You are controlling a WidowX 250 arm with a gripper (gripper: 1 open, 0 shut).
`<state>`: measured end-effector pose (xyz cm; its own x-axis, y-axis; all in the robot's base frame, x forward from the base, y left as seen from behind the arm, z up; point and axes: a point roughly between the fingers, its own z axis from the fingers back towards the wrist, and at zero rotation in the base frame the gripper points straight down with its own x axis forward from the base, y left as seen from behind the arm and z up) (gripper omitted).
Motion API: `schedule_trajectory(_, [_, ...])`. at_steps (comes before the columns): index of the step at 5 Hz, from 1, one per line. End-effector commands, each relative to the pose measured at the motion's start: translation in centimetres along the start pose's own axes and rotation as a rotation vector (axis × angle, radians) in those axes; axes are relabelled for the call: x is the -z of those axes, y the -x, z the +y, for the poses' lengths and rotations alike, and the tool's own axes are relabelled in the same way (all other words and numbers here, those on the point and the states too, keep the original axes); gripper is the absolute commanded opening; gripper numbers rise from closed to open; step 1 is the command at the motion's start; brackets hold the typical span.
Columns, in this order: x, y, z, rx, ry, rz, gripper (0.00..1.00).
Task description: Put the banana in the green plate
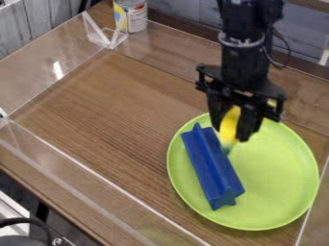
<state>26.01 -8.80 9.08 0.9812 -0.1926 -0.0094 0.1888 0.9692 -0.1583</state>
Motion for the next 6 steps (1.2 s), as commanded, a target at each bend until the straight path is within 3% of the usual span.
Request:
schedule_trajectory(1, [-0.2, 0.1, -1.8, 0.033, 0.004, -0.039, 0.0])
schedule_trajectory(5, [6.4, -0.1, -3.8, 0.088, -0.014, 0.02, 0.0])
schedule_trajectory(6, [6.2, -0.2, -3.9, 0.09, -0.012, 0.017, 0.0])
